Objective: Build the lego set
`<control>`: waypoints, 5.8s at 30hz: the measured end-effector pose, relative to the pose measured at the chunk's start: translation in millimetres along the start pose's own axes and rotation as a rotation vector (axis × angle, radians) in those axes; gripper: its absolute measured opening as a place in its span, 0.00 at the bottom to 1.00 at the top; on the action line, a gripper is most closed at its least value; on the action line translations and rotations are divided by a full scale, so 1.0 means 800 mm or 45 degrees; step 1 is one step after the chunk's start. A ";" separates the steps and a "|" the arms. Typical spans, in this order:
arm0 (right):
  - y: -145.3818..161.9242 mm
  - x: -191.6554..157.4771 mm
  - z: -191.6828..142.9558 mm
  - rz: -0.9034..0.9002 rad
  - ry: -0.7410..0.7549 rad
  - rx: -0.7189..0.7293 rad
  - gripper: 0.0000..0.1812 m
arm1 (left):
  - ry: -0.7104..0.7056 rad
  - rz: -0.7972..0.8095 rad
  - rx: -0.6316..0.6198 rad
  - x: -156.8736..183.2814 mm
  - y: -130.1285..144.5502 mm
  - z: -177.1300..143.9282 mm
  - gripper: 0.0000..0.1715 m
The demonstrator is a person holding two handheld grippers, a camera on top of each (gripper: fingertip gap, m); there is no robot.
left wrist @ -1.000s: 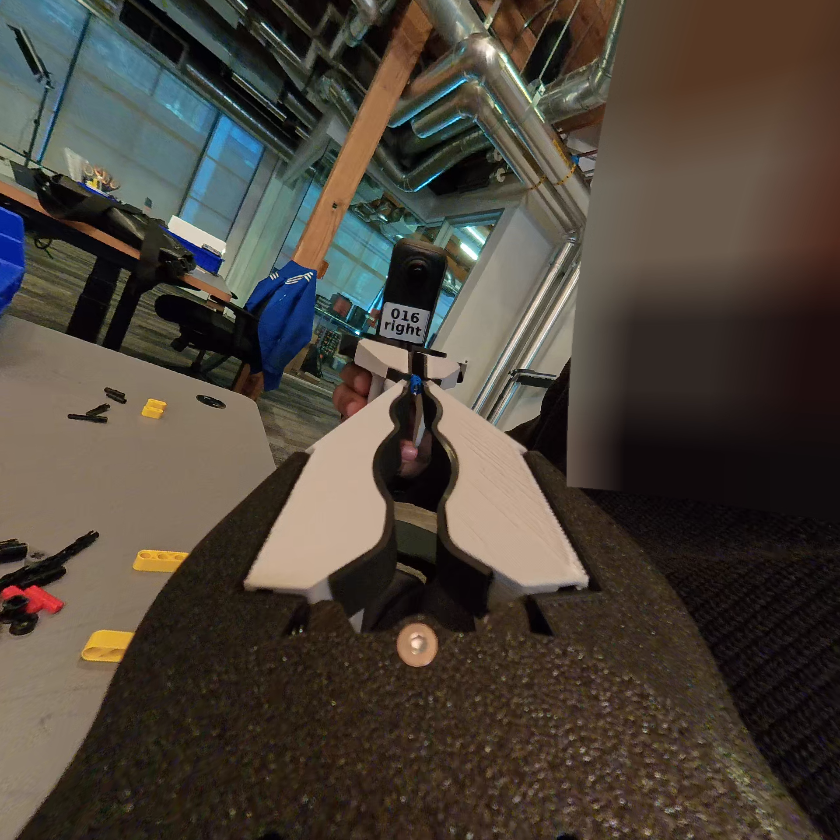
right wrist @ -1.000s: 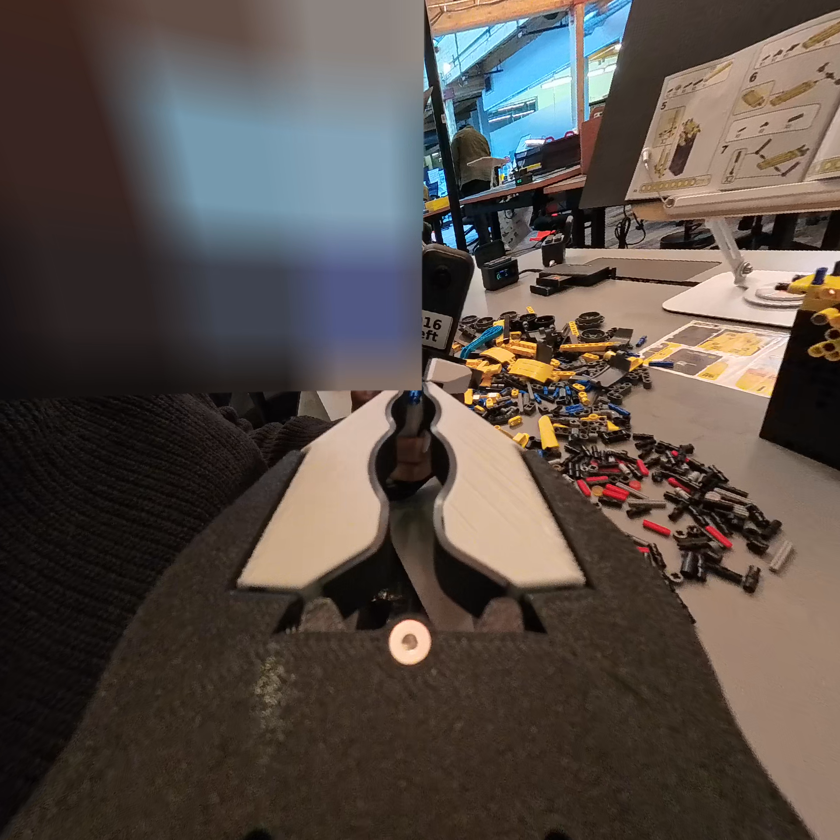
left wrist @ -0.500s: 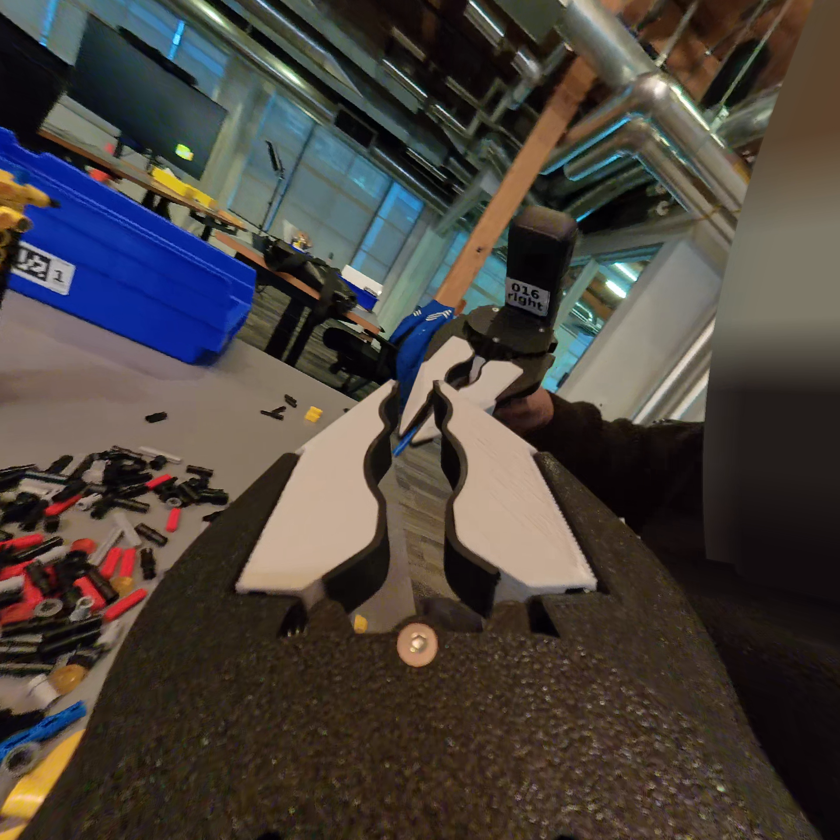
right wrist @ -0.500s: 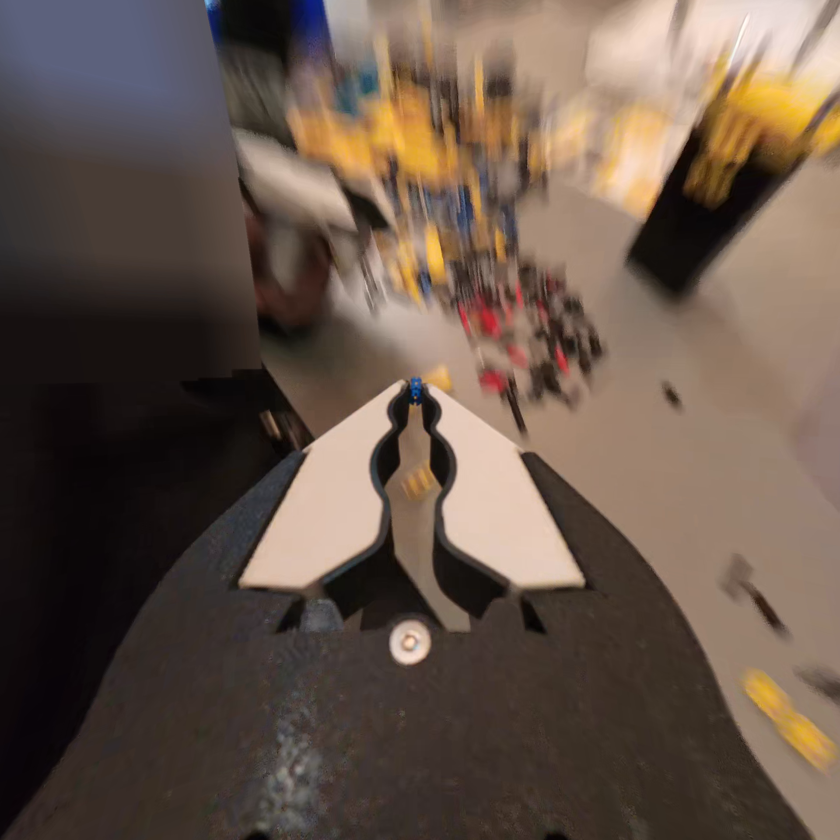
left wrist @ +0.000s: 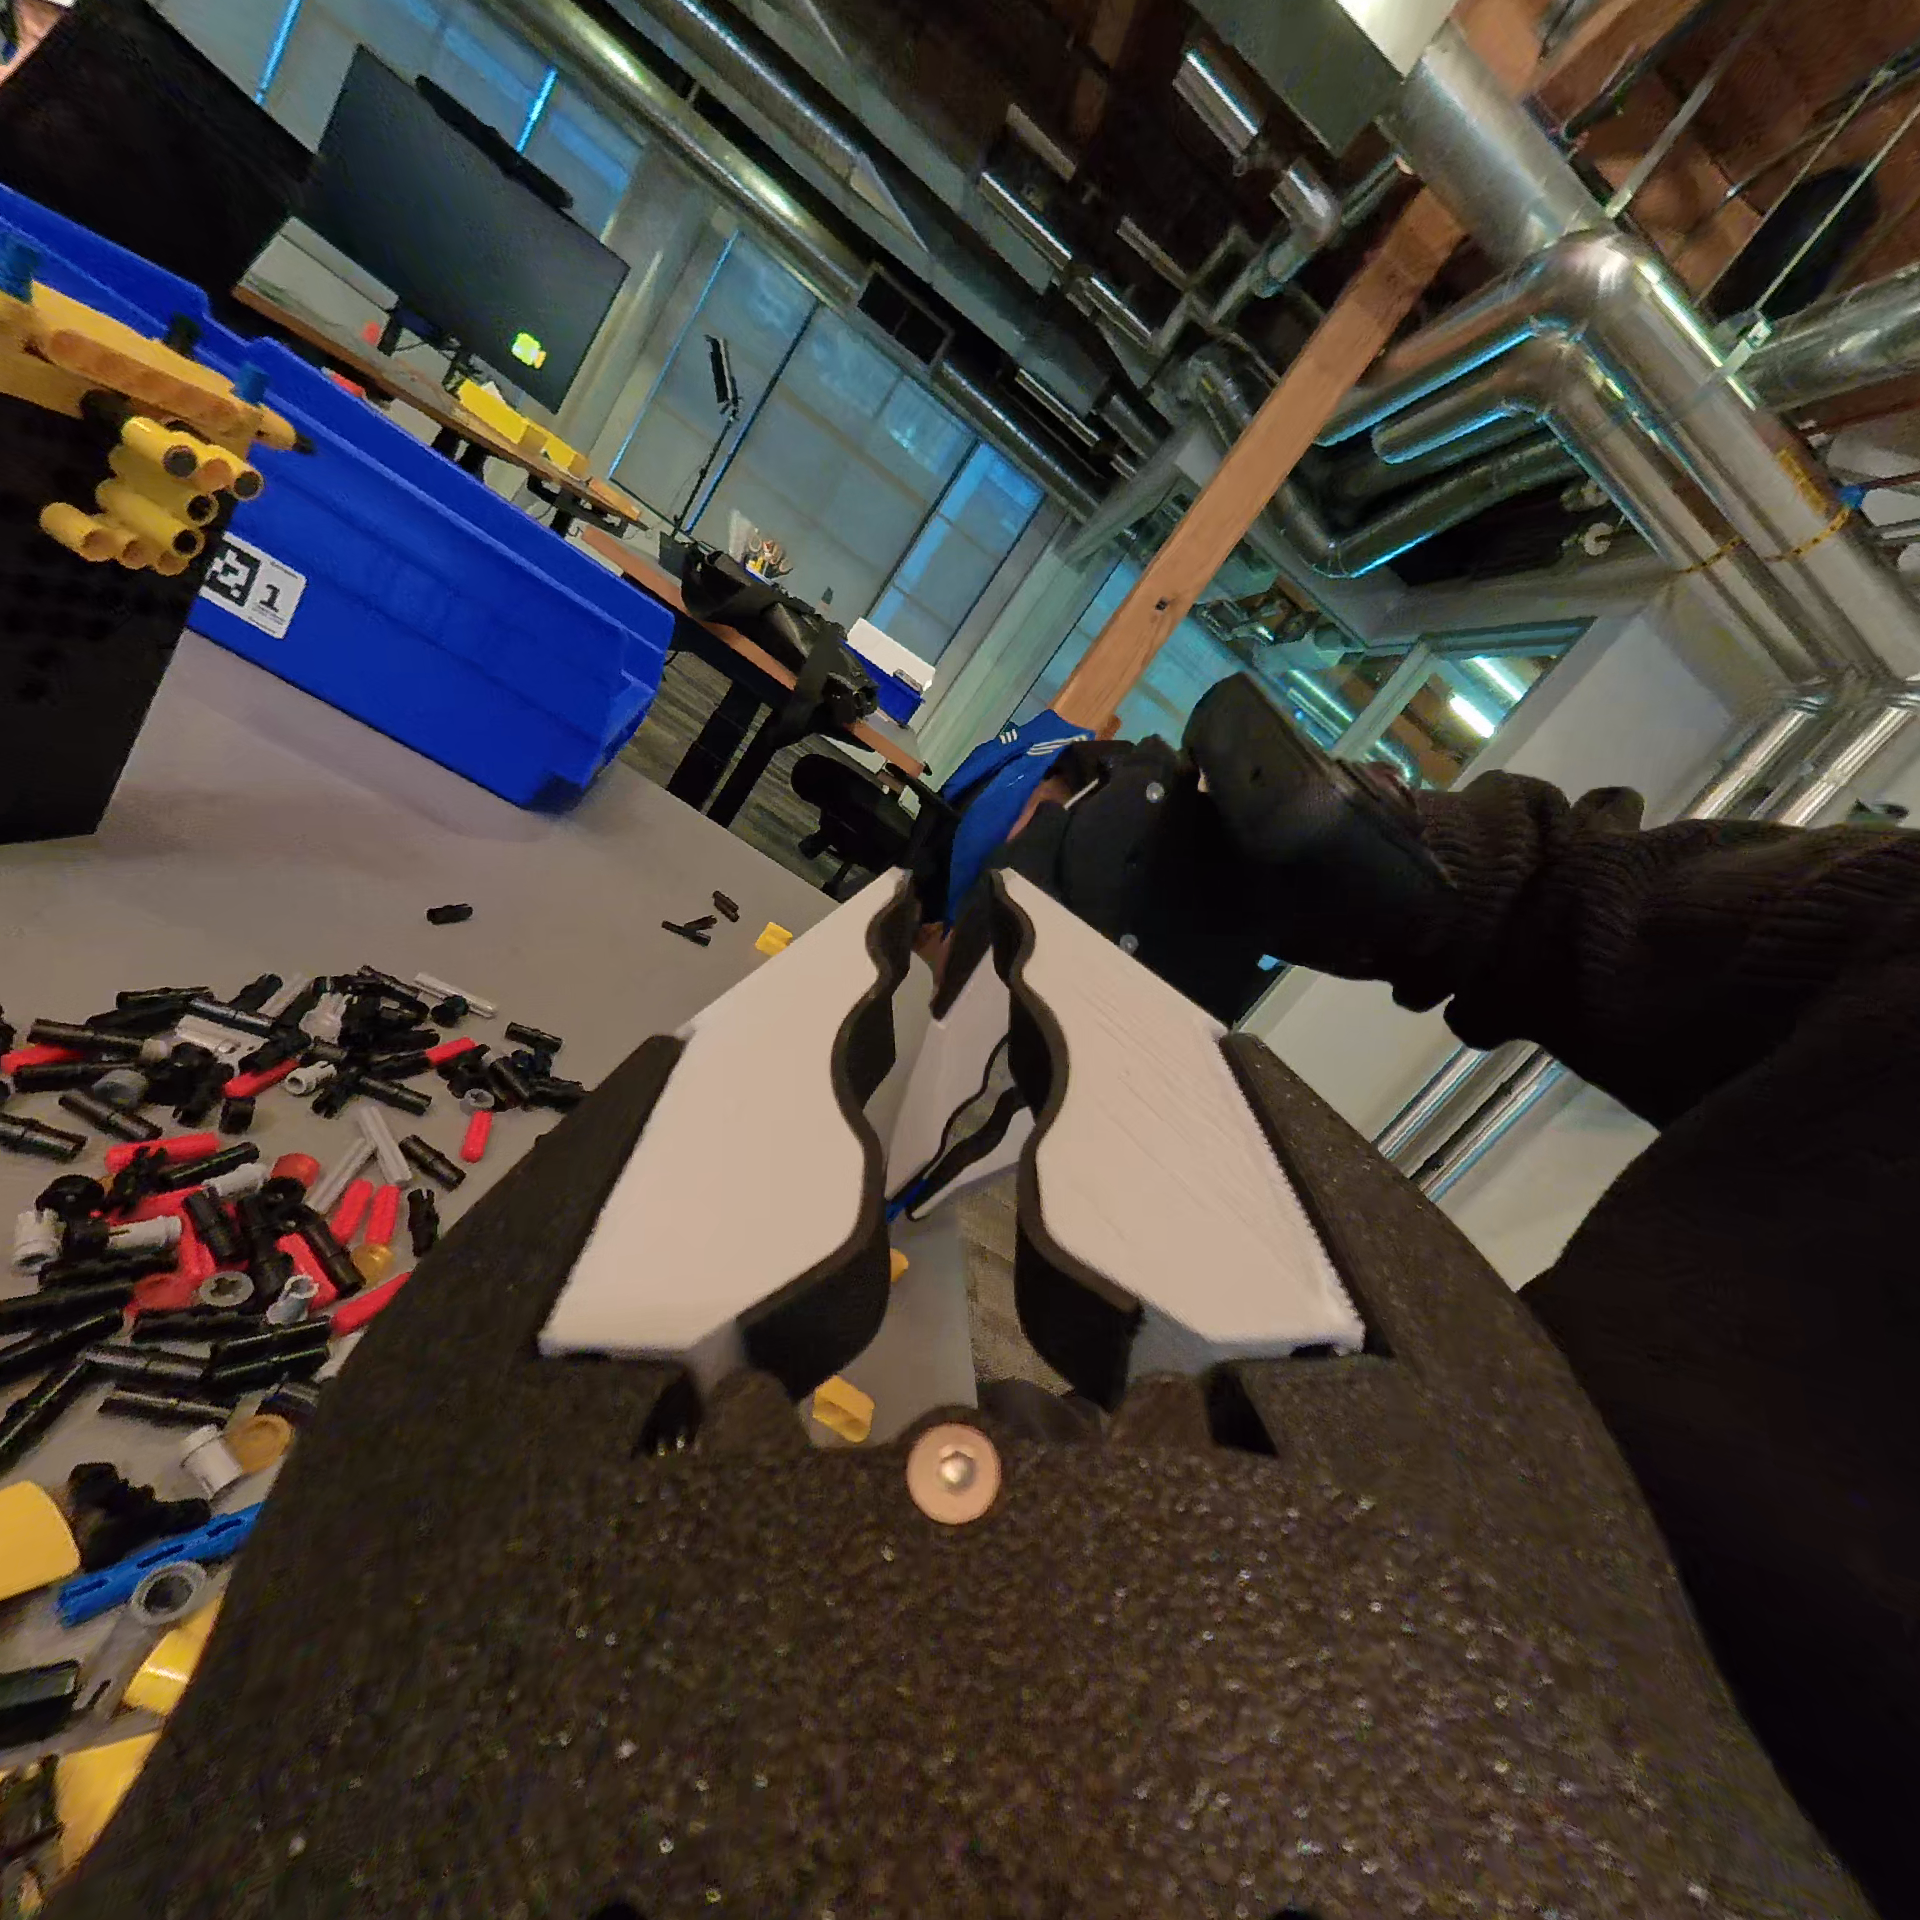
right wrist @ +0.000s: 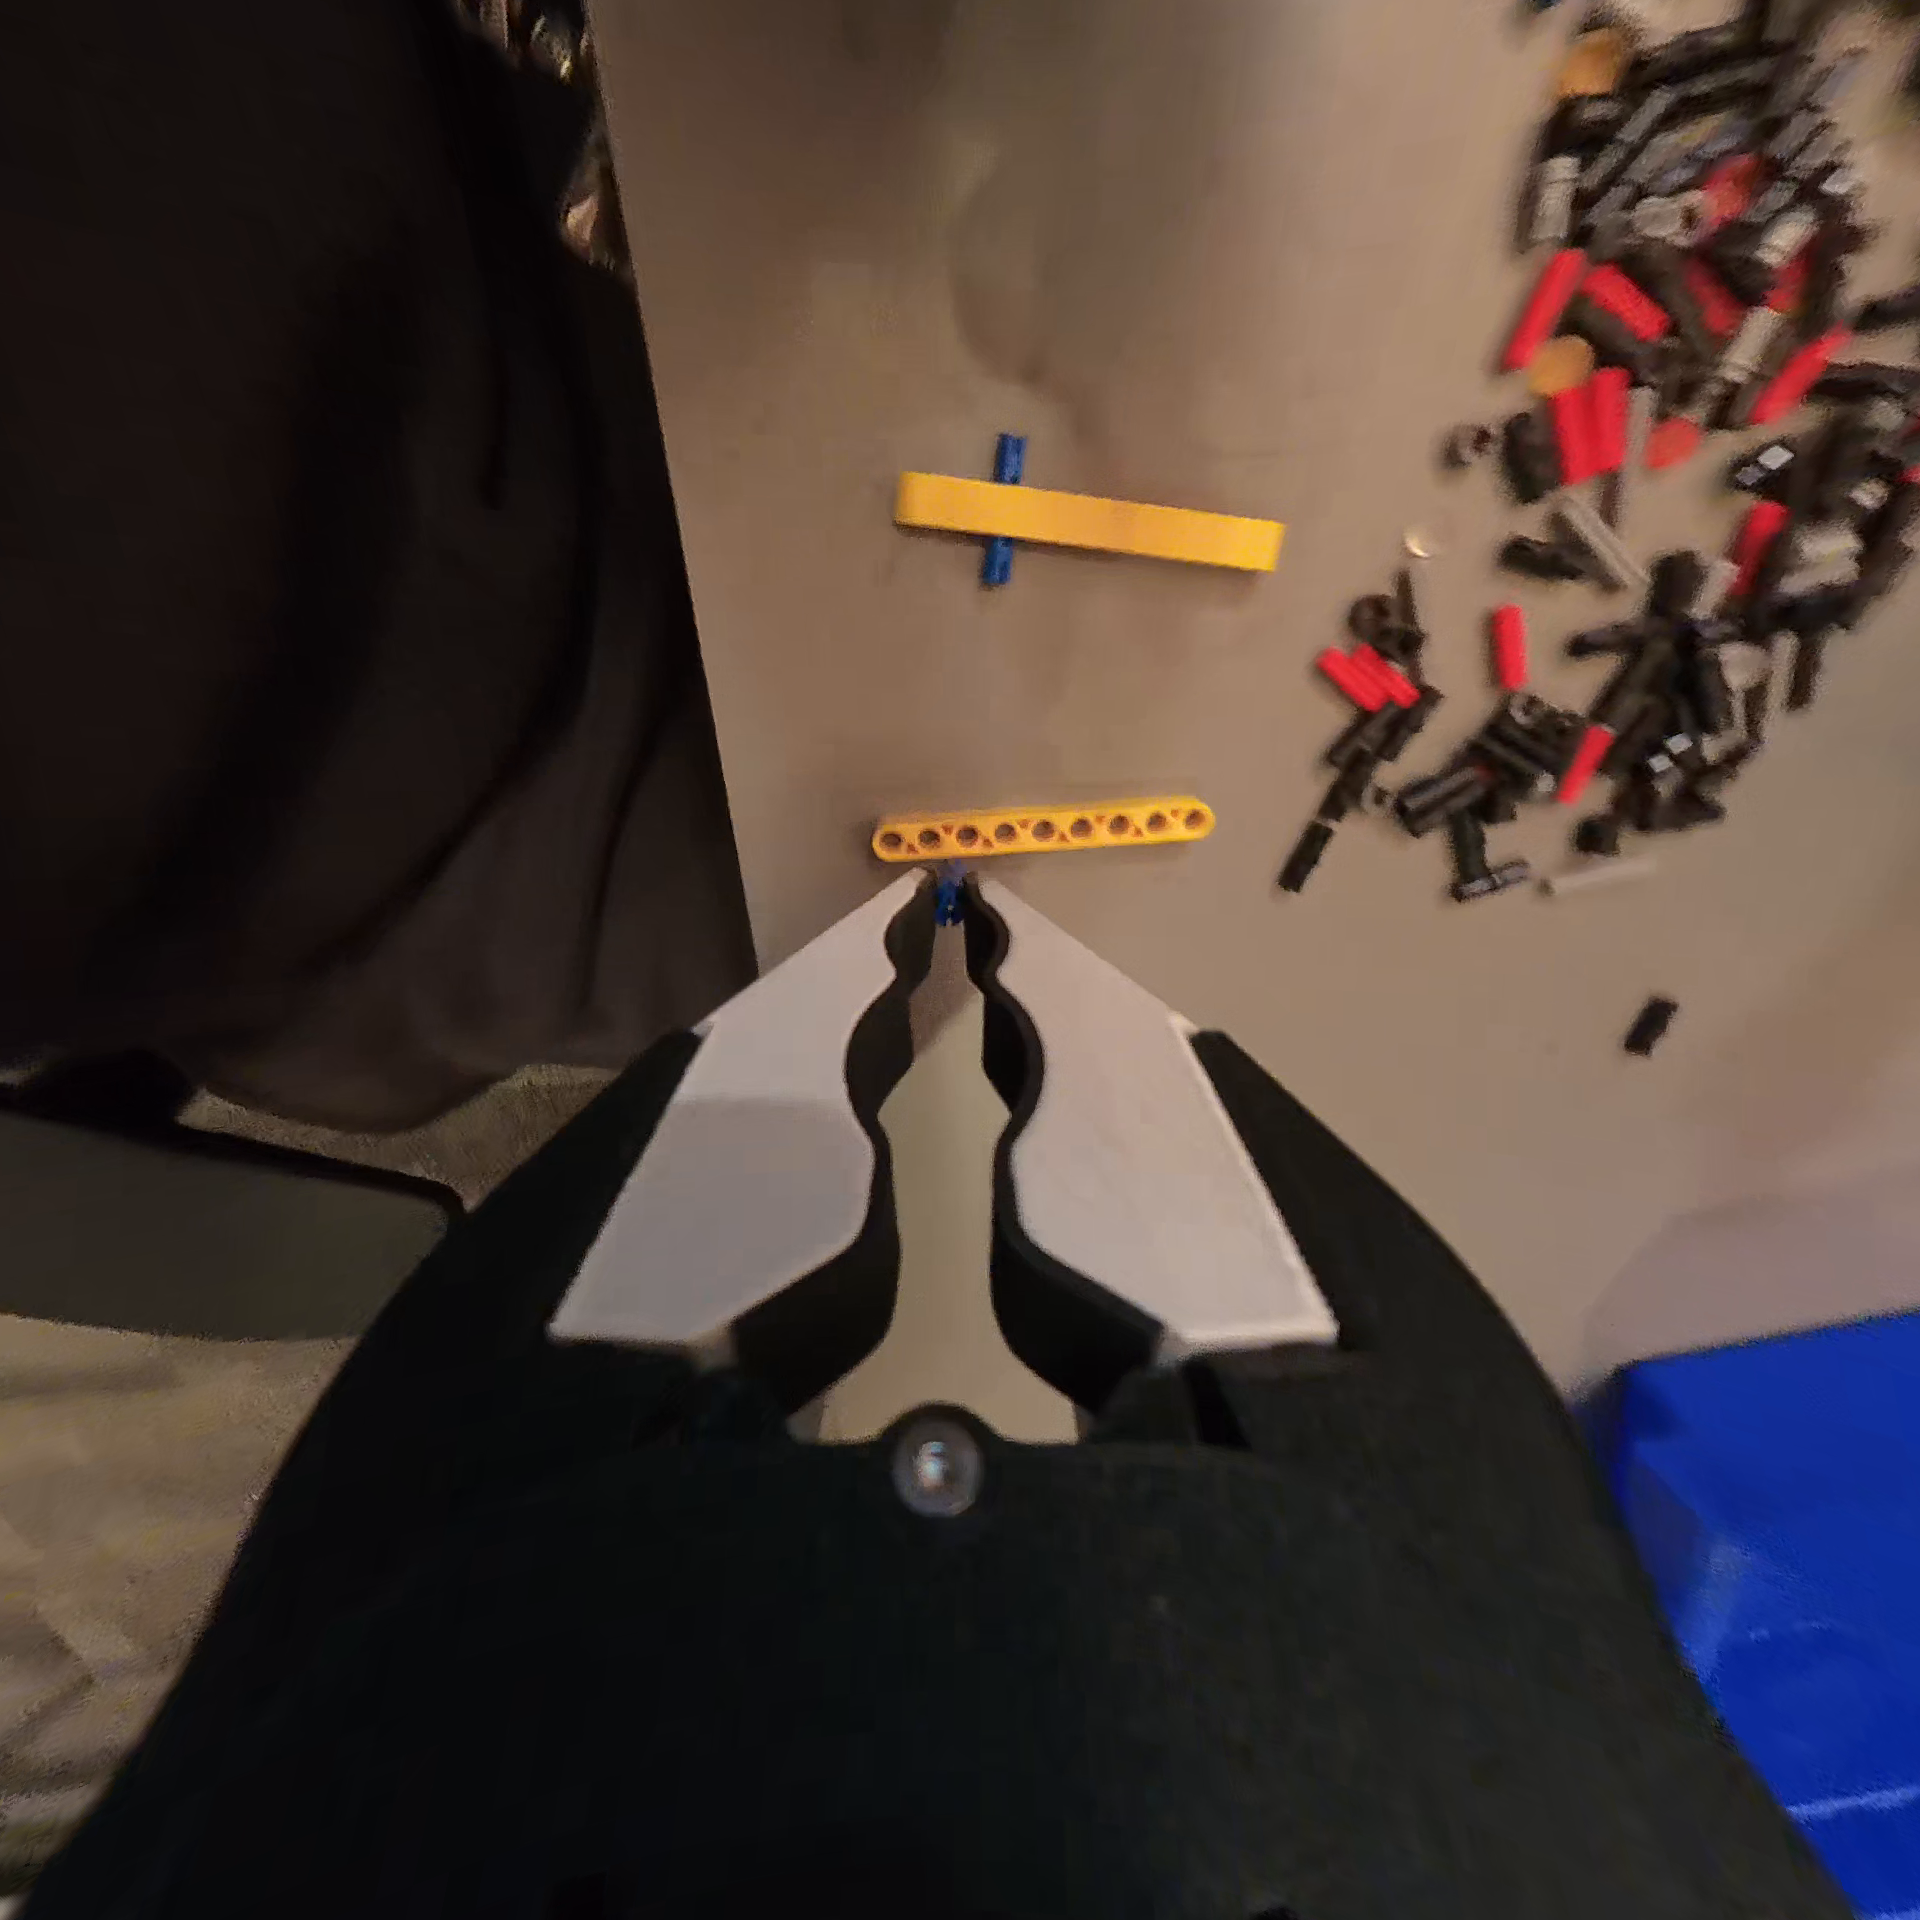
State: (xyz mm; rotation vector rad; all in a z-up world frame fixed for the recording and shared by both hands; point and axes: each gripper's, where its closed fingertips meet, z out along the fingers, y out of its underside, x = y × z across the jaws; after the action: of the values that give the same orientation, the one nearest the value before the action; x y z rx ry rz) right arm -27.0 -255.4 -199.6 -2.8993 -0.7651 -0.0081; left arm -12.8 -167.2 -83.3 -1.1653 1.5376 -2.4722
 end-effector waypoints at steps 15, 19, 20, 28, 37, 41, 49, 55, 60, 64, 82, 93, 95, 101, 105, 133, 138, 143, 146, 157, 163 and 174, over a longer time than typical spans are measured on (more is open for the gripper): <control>-0.004 0.005 0.007 -0.008 -0.050 -0.045 0.03 | 0.009 -0.075 0.012 -0.007 -0.002 -0.002 0.08; -0.004 0.005 0.007 0.016 -0.069 -0.038 0.03 | 0.010 -0.080 0.012 -0.007 -0.002 -0.002 0.08; -0.004 0.005 0.007 0.016 -0.070 -0.038 0.03 | 0.010 -0.080 0.013 -0.007 -0.002 -0.002 0.08; -0.005 0.004 0.007 0.017 -0.057 -0.045 0.03 | 0.014 -0.095 0.016 -0.008 -0.003 -0.002 0.08; -0.005 0.005 0.008 0.192 -0.100 0.004 0.03 | 0.016 -0.107 0.021 -0.009 -0.004 -0.003 0.08; -0.003 0.006 0.008 0.226 -0.105 0.019 0.03 | 0.016 -0.108 0.023 -0.009 -0.004 -0.003 0.08; -0.004 0.005 0.008 0.102 -0.034 -0.032 0.02 | 0.015 -0.112 0.025 -0.009 -0.004 -0.003 0.08; -0.003 0.005 0.008 0.070 0.001 -0.014 0.02 | 0.018 -0.119 0.030 -0.009 -0.005 -0.004 0.08; -0.002 0.005 0.008 0.067 0.019 0.003 0.02 | 0.017 -0.119 0.031 -0.009 -0.005 -0.004 0.08; 0.000 0.005 0.009 0.140 0.009 0.013 0.02 | 0.015 -0.121 0.030 -0.010 -0.005 -0.004 0.08; -0.001 0.004 0.015 0.032 0.016 -0.149 0.02 | 0.019 -0.151 0.040 -0.012 -0.006 -0.005 0.08; -0.003 0.005 0.013 0.100 0.049 -0.057 0.03 | 0.023 -0.162 0.031 -0.012 -0.004 -0.005 0.08; -0.008 0.008 0.007 0.156 0.094 0.035 0.03 | 0.019 -0.160 0.024 -0.012 -0.003 -0.004 0.09; -0.027 0.038 -0.045 0.343 0.456 0.444 0.03 | -0.001 -0.154 -0.009 -0.014 0.003 0.000 0.11; -0.041 0.056 -0.086 0.497 0.754 0.829 0.03 | -0.004 -0.157 -0.081 -0.014 0.017 0.007 0.12; -0.075 0.064 -0.110 0.700 0.843 1.548 0.05 | -0.247 0.331 -0.275 -0.017 0.049 0.018 0.05; -0.069 0.060 -0.132 0.791 0.651 1.863 0.19 | -0.142 0.185 -0.193 -0.010 0.035 0.013 0.04; -0.079 0.043 -0.140 0.800 0.176 2.130 0.26 | 0.064 0.016 -0.187 0.012 0.037 0.015 0.04; -0.080 0.045 -0.138 0.816 0.123 2.158 0.26 | 0.130 0.004 -0.214 0.023 0.042 0.018 0.04; -0.084 0.032 -0.139 0.680 0.203 2.135 0.16 | 0.168 0.081 -0.268 0.034 0.052 0.021 0.04; -0.077 0.037 -0.141 0.706 0.252 2.143 0.09 | 0.175 0.126 -0.333 0.039 0.065 0.024 0.04; -0.072 0.037 -0.147 0.711 0.221 2.212 0.25 | 0.170 0.067 -0.293 0.035 0.057 0.022 0.04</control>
State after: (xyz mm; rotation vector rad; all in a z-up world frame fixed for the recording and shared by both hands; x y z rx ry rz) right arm -26.0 -207.7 -74.3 -1.2807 0.1757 0.2901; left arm -39.0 -214.5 -98.3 -0.9847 1.9048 -2.4355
